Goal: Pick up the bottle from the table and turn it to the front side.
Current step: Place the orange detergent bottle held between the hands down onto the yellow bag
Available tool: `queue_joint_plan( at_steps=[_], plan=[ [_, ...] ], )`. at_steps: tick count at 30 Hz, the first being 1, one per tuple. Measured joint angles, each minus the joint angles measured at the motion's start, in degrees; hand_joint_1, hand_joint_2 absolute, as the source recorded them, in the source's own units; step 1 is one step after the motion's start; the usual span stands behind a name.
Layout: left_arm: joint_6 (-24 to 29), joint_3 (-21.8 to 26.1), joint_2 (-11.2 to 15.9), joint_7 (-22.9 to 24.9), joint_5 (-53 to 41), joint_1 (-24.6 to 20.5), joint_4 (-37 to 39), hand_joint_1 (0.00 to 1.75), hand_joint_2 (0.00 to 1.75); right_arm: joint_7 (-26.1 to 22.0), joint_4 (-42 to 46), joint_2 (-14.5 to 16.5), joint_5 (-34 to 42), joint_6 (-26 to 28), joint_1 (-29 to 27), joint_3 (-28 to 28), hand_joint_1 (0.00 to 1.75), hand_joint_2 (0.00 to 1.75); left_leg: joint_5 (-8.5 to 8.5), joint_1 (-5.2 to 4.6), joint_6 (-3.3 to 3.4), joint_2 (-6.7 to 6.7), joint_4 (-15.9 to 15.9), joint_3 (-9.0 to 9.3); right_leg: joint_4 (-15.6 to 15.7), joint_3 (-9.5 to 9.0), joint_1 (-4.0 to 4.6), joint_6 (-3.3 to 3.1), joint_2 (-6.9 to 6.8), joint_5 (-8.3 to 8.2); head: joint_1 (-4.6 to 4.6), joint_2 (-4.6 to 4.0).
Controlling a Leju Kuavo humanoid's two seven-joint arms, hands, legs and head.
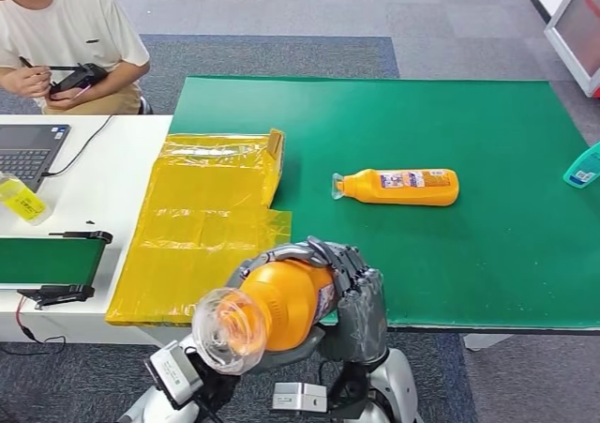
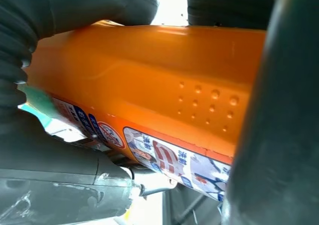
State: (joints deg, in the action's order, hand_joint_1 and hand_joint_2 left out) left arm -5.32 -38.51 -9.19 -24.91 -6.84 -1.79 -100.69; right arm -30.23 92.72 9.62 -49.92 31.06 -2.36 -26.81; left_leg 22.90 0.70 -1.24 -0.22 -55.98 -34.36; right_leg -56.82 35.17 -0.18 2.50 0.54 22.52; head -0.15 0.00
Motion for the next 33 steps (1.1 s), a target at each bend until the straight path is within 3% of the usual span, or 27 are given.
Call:
queue_joint_plan(
  at_steps=[2,3,6,12,16,18,26,33],
  plan=[
    [0.3,0.0,0.0,0.0,-0.3,0.1,0.0,1.75,1.75,0.0,-0.2,0.0,1.2,-0.7,0.0,0.0,1.22,1.75,0.00,0.00,0.00,0.00,0.0,0.00,0.0,0.00,0.00,0.00,0.00,0.00,0.00,0.00],
    [0.4,0.0,0.0,0.1,-0.3,0.1,0.1,1.75,1.75,0.0,-0.3,0.0,1.7,-1.2,0.0,0.0,0.84,1.75,0.00,0.00,0.00,0.00,0.0,0.00,0.0,0.00,0.00,0.00,0.00,0.00,0.00,0.00],
    [1.2,0.0,0.0,0.1,-1.3,0.3,0.2,1.75,1.75,0.4,-0.5,0.0,3.2,-3.2,0.0,0.0,0.00,1.75,0.00,0.00,0.00,0.00,0.0,0.00,0.0,0.00,0.00,0.00,0.00,0.00,0.00,0.00],
    [6.9,0.3,0.4,0.1,-9.8,1.6,0.0,1.75,1.75,2.1,-1.3,0.2,9.3,-10.8,0.0,0.5,0.00,1.75,0.00,0.00,0.00,0.00,0.0,0.00,0.0,0.00,0.00,0.00,0.00,0.00,-0.01,0.00],
    [20.7,1.6,0.9,1.3,-34.7,3.5,-3.6,1.75,1.75,3.3,-2.3,1.3,15.8,-15.7,-0.7,2.9,0.00,1.75,0.00,0.00,0.00,0.00,0.0,-0.02,0.0,-0.01,0.01,0.01,0.00,0.02,0.02,0.00],
    [24.9,2.7,1.3,3.1,-43.3,5.0,-5.9,1.75,1.75,3.4,-2.5,2.0,17.2,-16.3,-1.4,4.8,0.00,1.75,0.01,0.00,-0.01,-0.01,0.0,-0.01,0.0,-0.02,0.01,0.01,0.00,0.05,0.01,0.00],
    [28.2,8.9,0.5,7.4,-53.0,10.2,-9.4,1.75,1.75,3.3,-1.5,4.3,18.8,-18.9,-3.7,12.4,0.00,1.75,0.08,0.00,0.04,0.00,0.0,-0.02,0.0,-0.01,0.00,0.04,0.00,0.10,0.01,0.00],
    [28.2,14.7,-0.6,12.1,-60.5,12.0,-9.8,1.75,1.75,2.2,-1.0,5.0,19.8,-20.3,-4.8,15.0,0.00,1.75,0.08,0.00,0.03,0.00,0.0,-0.01,0.0,0.00,0.00,0.03,0.00,0.09,0.00,0.00]
  ],
)
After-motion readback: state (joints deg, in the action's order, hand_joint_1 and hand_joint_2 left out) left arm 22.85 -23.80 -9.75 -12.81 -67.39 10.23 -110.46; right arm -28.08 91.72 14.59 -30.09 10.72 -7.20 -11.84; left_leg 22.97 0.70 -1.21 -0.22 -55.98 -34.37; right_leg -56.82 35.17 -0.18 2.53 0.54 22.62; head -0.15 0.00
